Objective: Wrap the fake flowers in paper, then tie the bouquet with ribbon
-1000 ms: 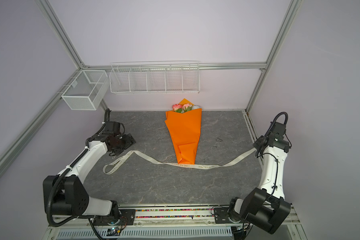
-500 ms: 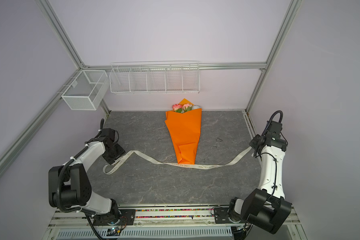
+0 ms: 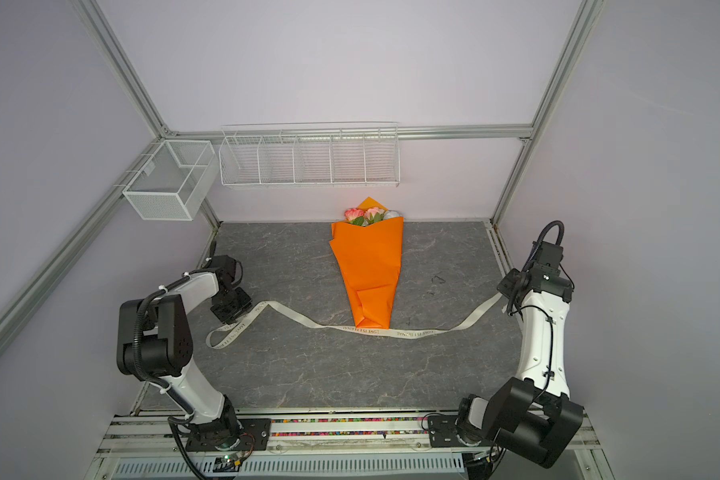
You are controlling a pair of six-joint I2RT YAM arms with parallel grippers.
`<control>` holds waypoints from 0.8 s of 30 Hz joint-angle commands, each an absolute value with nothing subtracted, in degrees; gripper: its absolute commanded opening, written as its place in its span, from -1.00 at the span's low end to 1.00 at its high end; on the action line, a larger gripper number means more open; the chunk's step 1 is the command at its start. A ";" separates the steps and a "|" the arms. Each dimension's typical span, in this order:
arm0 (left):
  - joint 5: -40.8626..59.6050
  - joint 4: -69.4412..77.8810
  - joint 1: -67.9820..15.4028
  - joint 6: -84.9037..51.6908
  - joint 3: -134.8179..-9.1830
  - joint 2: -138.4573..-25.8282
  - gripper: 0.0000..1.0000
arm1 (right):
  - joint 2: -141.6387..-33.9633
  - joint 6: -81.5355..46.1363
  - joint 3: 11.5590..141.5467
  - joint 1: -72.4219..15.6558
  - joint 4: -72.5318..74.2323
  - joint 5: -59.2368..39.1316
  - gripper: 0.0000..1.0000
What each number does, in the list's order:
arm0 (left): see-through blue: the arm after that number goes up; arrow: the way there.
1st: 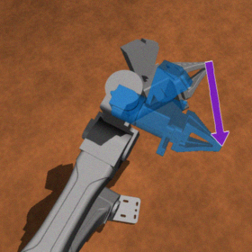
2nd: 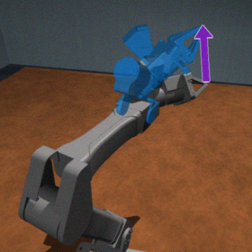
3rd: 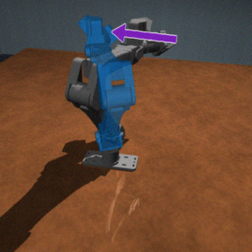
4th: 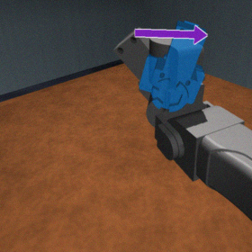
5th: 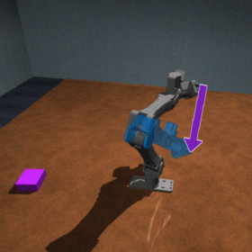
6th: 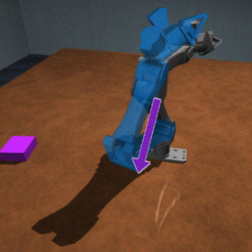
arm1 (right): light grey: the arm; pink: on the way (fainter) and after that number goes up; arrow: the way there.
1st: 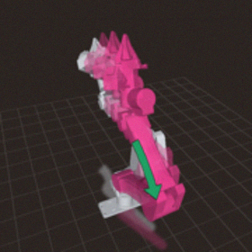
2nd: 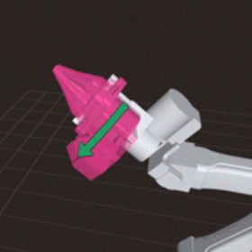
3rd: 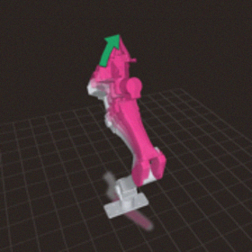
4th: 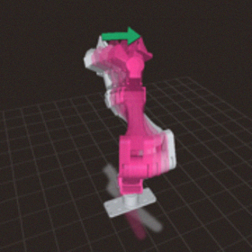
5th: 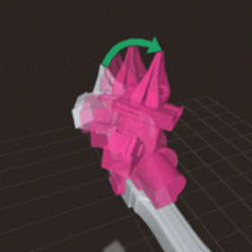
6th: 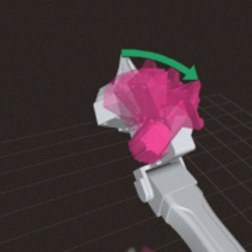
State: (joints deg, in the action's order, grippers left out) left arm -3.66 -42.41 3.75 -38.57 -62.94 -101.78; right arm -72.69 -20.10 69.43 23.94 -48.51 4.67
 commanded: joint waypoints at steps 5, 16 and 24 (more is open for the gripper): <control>-4.21 -41.88 3.99 -36.18 -63.35 -102.63 -0.71 | -72.65 -19.25 70.57 23.55 -48.48 4.38 -0.87; -6.83 -43.98 4.29 -32.99 -65.13 -100.07 -1.00 | -72.38 -18.79 70.40 23.56 -48.60 5.47 -0.87; -4.36 -42.91 4.23 -32.10 -65.39 -101.38 -0.33 | -72.16 -18.63 70.40 23.55 -48.52 5.32 -0.87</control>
State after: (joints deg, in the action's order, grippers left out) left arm -4.58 -42.46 3.88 -32.91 -64.10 -101.67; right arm -72.69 -19.64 69.43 23.90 -48.56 4.93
